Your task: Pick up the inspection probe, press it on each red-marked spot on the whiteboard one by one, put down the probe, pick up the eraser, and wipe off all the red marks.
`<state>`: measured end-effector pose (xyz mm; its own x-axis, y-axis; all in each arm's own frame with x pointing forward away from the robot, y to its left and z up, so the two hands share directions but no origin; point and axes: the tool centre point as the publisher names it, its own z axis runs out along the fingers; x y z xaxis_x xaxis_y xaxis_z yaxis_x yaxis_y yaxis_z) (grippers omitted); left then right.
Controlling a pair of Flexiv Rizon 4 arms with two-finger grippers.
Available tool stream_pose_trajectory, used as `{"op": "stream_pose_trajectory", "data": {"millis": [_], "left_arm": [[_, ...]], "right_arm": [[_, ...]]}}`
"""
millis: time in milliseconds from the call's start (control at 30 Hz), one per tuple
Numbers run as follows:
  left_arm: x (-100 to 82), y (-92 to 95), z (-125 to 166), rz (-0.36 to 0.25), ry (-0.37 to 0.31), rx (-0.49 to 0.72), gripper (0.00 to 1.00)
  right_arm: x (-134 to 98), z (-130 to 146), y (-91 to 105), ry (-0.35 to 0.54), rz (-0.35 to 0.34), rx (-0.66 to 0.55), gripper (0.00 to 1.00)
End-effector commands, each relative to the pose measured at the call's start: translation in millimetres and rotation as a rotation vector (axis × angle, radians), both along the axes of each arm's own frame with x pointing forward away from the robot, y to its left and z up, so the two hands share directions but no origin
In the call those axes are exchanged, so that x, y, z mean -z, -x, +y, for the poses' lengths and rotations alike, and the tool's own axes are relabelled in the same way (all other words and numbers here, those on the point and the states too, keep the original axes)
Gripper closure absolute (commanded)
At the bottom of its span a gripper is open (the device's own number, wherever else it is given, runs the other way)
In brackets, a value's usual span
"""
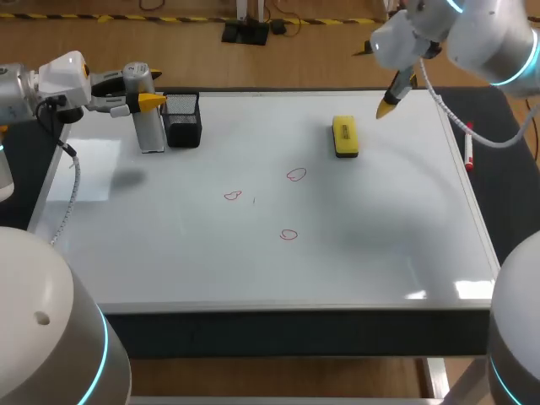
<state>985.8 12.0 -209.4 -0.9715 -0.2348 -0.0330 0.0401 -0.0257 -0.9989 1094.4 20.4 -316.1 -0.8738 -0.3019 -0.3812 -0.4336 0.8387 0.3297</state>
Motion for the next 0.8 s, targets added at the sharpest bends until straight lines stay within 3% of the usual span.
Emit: {"op": "stream_pose_trajectory", "data": {"millis": [33,600,667,800], "left_arm": [[-0.9,0.6,0.0,-0.001,0.0,-0.001,1.0],[-0.9,0.6,0.0,-0.001,0.0,-0.001,1.0],[-0.9,0.6,0.0,-0.001,0.0,-0.001,1.0],[-0.9,0.6,0.0,-0.001,0.0,-0.001,1.0]], "right_arm": [[-6.1,3.1,0.1,0.367,0.006,-0.198,0.0],[-6.1,3.1,0.1,0.367,0.006,-0.198,0.0],[-1.5,12.4,1.8,0.335,-0.015,-0.292,0.0],[14.0,23.0,10.9,0.395,0.01,-0.435,0.0]]}}
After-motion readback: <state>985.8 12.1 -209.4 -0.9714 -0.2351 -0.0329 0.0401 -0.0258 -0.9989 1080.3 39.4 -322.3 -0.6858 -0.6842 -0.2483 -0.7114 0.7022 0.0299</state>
